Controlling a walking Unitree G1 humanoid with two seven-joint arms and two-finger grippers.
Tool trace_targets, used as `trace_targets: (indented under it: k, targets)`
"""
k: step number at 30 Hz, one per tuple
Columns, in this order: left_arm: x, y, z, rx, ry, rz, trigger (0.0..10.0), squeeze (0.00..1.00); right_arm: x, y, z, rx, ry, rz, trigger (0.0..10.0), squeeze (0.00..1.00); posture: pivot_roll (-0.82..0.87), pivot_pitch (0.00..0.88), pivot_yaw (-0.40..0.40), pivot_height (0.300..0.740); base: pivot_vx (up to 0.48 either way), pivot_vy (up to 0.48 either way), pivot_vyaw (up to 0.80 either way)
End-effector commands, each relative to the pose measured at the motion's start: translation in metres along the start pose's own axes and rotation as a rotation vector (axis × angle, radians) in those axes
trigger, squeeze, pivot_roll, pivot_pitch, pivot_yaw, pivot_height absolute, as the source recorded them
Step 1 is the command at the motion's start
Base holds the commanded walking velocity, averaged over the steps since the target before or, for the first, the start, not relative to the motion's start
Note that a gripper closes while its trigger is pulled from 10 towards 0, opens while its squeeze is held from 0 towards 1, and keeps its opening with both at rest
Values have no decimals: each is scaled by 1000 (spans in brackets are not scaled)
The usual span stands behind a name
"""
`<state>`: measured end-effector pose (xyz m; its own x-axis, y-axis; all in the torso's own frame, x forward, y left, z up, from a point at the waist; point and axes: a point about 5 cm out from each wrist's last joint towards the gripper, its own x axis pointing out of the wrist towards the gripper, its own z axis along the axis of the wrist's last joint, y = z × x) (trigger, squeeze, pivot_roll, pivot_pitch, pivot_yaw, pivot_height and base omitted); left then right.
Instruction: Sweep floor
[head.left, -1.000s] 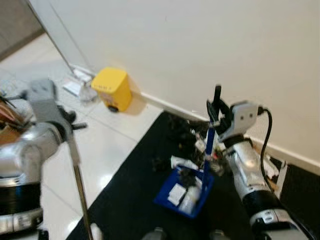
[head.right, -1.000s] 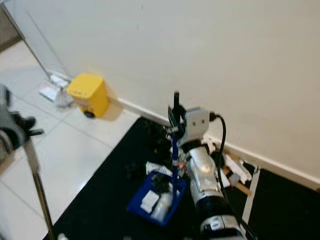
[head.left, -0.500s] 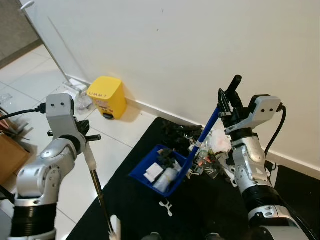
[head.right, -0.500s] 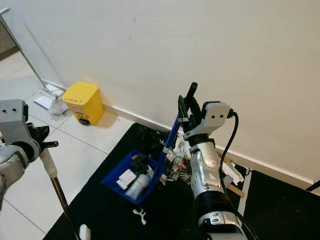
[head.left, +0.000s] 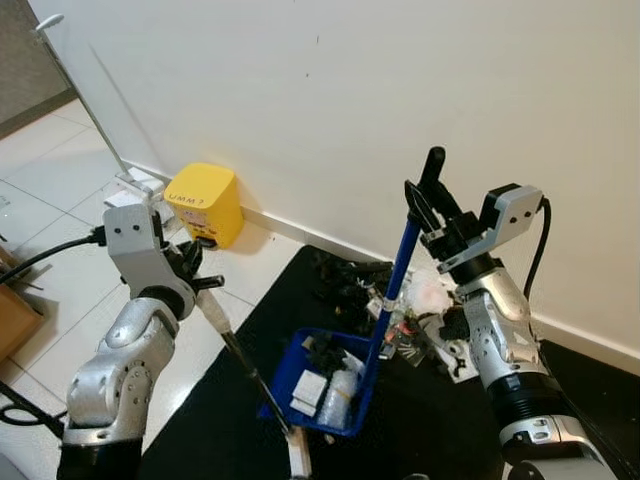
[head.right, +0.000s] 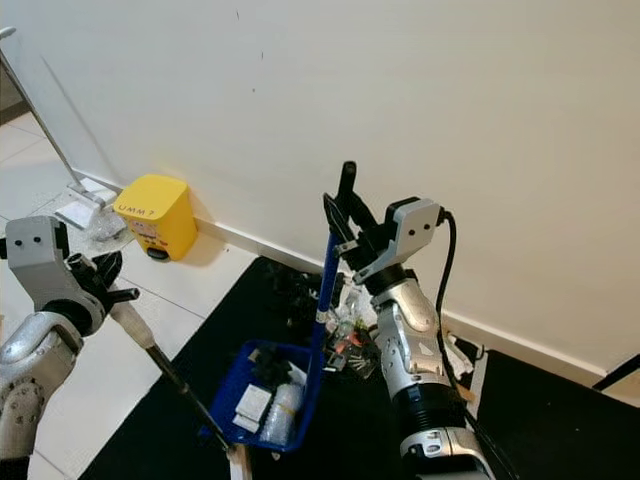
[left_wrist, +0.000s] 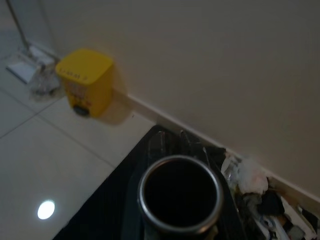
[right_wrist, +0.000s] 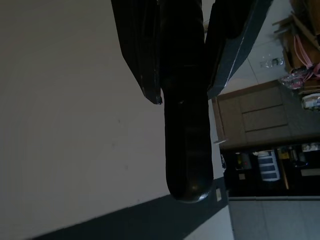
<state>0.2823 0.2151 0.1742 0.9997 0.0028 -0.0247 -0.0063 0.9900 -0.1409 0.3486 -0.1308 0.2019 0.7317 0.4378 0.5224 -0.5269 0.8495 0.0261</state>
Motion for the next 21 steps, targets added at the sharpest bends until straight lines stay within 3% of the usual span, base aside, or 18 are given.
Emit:
trace_targets:
  k: [1,6,12,21]
  targets:
    - [-5,-7,8,32,-75,-21,10000,0,8,2,11,13,-56,18,10000,0,113,84,9,740,0,0,0]
    - [-10,-16,1,61,-83,-60,10000,0,9,2,13,12,-61,20,10000,0,114,83,9,740,0,0,0]
    - [-15,-24,-14,57,-23,-85,10000,0,7,0,13,8,-56,10,10000,0,112,83,13,740,0,0,0]
    - [-20,-9,-26,113,42,-87,10000,0,3,-1,12,8,-51,-7,10000,0,115,88,29,740,0,0,0]
